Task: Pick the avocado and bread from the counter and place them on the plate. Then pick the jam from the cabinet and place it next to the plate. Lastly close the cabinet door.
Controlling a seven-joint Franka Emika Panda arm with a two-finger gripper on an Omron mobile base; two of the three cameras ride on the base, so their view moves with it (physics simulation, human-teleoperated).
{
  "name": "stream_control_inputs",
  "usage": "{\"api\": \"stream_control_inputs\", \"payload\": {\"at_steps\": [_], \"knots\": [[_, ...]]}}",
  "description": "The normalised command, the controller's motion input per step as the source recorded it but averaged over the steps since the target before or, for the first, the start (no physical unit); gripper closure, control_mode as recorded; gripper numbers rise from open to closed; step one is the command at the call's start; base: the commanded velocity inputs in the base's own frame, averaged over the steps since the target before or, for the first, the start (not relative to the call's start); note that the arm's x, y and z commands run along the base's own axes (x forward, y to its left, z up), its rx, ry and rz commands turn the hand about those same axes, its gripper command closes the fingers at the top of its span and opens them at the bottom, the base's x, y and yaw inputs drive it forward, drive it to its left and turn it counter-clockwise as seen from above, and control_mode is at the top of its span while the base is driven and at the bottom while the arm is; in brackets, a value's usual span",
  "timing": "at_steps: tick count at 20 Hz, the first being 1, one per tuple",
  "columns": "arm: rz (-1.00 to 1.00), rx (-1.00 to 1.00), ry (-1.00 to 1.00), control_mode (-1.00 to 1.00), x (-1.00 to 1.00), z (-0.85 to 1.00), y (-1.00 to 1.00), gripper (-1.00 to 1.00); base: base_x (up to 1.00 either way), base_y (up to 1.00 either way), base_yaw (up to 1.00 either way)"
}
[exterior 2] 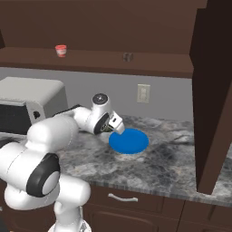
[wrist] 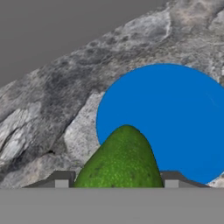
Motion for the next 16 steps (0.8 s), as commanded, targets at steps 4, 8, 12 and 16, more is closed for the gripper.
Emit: {"api": "stream_control_inputs", "payload": {"at_steps": [4, 8, 12, 16], "knots": [[-0.02, 0.0, 0.0, -1.0, 0.0, -0.13, -0.3, 1.0, 0.0, 0.0, 0.0], [-0.02, 0.0, 0.0, -1.0, 0.0, -0.22, -0.25, 1.0, 0.0, 0.0, 0.0], [-0.02, 0.0, 0.0, -1.0, 0.0, -0.24, -0.2, 1.0, 0.0, 0.0, 0.0], [-0.02, 0.0, 0.0, -1.0, 0.0, -0.23, -0.12, 1.0, 0.0, 0.0, 0.0]]}}
